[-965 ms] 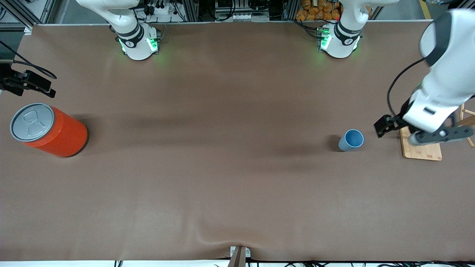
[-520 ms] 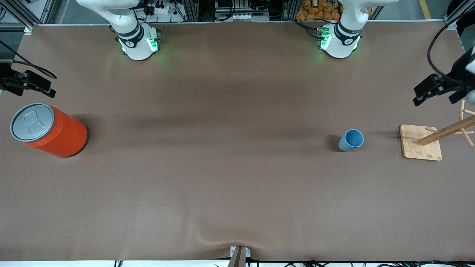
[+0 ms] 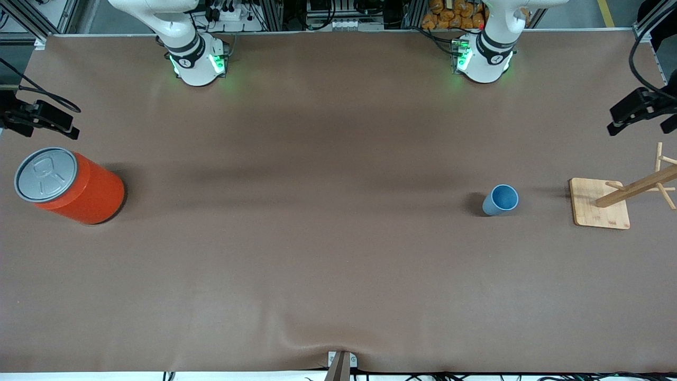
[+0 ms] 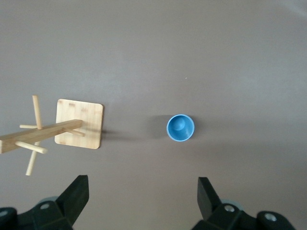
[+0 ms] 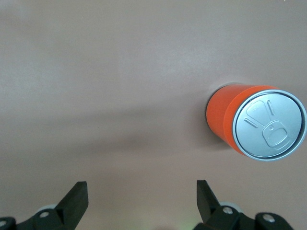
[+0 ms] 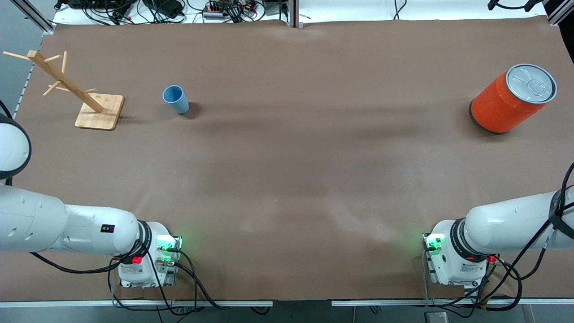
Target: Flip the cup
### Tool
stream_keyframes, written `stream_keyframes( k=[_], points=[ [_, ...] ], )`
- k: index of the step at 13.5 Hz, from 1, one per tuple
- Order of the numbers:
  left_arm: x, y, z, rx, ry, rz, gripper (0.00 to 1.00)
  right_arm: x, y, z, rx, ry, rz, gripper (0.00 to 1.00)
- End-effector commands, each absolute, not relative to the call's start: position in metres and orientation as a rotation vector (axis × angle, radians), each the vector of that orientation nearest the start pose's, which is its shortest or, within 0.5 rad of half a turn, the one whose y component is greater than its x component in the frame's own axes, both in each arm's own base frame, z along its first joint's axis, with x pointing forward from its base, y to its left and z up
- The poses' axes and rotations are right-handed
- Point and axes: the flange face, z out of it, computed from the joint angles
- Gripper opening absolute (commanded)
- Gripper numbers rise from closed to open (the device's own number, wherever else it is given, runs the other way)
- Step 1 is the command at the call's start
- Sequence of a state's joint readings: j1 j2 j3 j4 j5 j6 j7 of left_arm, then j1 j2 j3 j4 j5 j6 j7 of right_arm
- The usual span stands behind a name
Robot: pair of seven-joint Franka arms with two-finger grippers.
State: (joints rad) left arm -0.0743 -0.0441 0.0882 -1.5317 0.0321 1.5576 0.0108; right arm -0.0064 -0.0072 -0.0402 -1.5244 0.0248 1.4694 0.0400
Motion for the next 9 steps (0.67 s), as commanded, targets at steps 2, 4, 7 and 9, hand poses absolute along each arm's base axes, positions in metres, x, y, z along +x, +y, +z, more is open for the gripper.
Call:
stream_keyframes(
  k=[2, 4, 7, 9],
  points=[
    [0.538, 0.014, 0.658, -3.121, -0.052, -0.026, 1.0, 0.543, -0.022, 0.646, -3.092, 0.138, 0.076, 1.0],
    [0.538, 0.01, 0.659, -3.121, -0.06, -0.029, 1.0, 0.543, -0.021, 0.646, -3.093, 0.136, 0.076, 1.0],
    [0.538, 0.006, 0.651, -3.126, -0.047, -0.003, 1.0, 0.543, -0.022, 0.646, -3.093, 0.138, 0.076, 1.0],
    [0.538, 0.006, 0.643, -3.127, -0.049, 0.014, 1.0, 0.543, -0.023, 0.646, -3.093, 0.141, 0.076, 1.0]
  ],
)
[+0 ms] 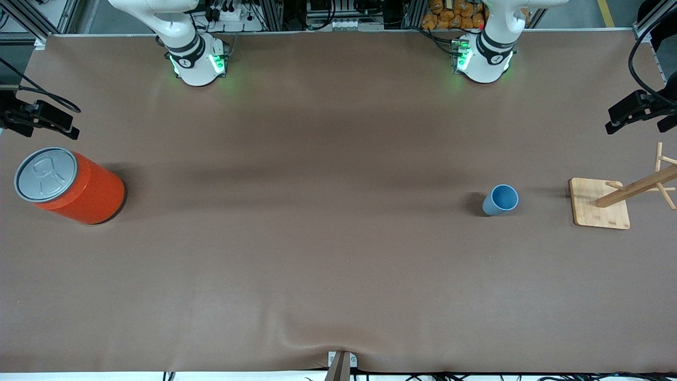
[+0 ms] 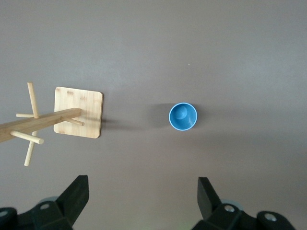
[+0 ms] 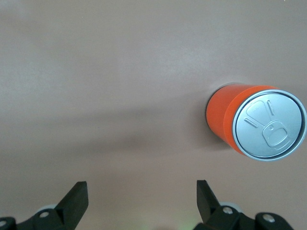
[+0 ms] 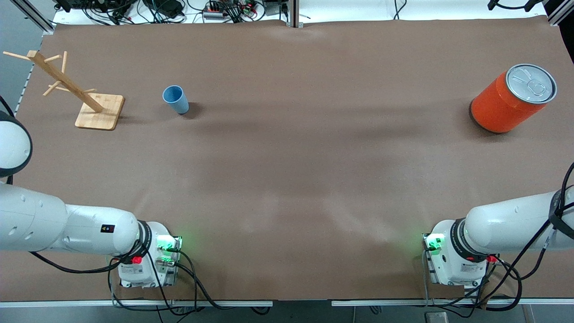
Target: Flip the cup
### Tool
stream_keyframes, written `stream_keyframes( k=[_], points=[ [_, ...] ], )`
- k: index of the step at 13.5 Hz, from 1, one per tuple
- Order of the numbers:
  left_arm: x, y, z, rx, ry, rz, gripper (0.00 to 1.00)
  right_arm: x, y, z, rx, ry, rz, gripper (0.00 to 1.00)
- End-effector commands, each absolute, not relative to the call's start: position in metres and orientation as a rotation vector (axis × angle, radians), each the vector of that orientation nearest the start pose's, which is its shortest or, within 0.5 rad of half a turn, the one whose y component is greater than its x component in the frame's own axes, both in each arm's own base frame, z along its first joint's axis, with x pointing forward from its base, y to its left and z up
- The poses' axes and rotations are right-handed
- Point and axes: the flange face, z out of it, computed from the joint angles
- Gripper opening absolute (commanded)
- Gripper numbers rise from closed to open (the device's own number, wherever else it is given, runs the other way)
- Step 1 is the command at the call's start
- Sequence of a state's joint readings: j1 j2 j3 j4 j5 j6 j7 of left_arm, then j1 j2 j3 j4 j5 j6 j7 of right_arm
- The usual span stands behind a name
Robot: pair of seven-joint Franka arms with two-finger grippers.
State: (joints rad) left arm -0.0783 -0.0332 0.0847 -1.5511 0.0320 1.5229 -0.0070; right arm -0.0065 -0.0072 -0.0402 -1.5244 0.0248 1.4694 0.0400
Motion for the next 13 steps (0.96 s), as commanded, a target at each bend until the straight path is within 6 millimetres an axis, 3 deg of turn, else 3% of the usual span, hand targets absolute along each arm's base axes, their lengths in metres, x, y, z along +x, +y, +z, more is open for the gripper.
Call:
stream_keyframes(
  k=[1, 13],
  points=[
    [0.538, 0.0061, 0.6436, -3.127, -0.052, 0.012, 1.0, 0.5427, -0.0231, 0.646, -3.093, 0.141, 0.076, 1.0],
    [0.5443, 0.0016, 0.6424, -3.124, -0.037, 0.017, 1.0, 0.543, -0.0238, 0.6463, -3.091, 0.148, 0.071, 1.0]
  ],
)
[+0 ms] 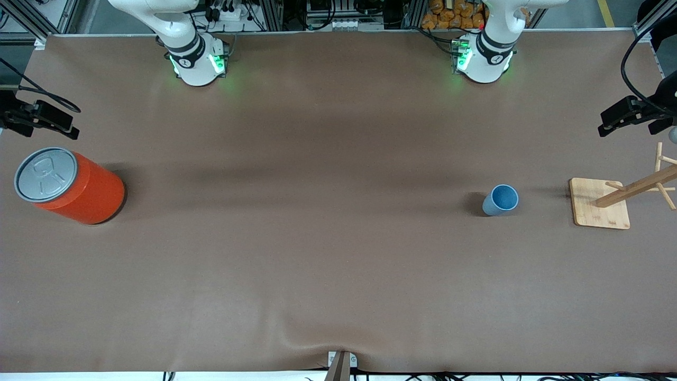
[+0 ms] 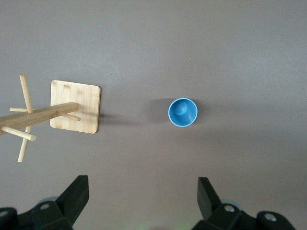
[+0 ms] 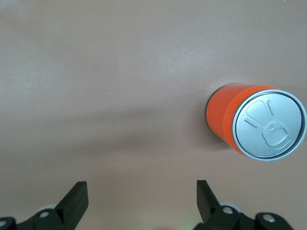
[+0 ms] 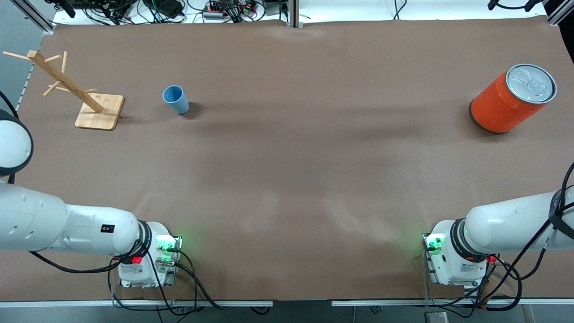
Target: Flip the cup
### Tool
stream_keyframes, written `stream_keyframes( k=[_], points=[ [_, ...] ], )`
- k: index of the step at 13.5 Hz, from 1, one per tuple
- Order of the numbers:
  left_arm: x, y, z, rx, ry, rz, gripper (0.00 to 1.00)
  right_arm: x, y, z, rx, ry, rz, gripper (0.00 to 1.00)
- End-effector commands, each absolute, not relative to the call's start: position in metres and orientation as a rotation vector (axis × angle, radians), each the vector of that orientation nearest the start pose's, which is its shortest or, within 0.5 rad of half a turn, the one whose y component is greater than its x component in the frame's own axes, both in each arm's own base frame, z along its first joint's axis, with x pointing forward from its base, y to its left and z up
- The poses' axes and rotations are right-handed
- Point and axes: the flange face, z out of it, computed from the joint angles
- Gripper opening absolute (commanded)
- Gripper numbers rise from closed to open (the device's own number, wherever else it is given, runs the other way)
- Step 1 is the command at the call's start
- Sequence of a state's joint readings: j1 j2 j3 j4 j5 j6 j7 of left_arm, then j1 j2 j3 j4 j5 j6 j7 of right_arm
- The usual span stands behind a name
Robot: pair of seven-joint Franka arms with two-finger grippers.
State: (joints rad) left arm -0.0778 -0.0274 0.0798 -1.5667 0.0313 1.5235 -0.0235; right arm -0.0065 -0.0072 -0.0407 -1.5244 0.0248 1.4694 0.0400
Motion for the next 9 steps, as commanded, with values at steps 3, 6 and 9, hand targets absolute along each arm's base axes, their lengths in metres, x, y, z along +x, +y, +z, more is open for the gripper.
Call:
stream_keyframes(
  k=[3, 6, 9],
  points=[
    [0.543, -0.003, 0.643, -3.129, -0.025, 0.021, 1.0, 0.543, -0.024, 0.646, -3.091, 0.148, 0.071, 1.0],
    [0.544, -0.007, 0.643, -3.145, -0.024, 0.019, 1.0, 0.543, -0.024, 0.646, -3.091, 0.148, 0.069, 1.0],
    [0.543, -0.011, 0.644, -3.148, -0.016, 0.02, 1.0, 0.543, -0.024, 0.646, -3.091, 0.148, 0.069, 1.0]
  ],
)
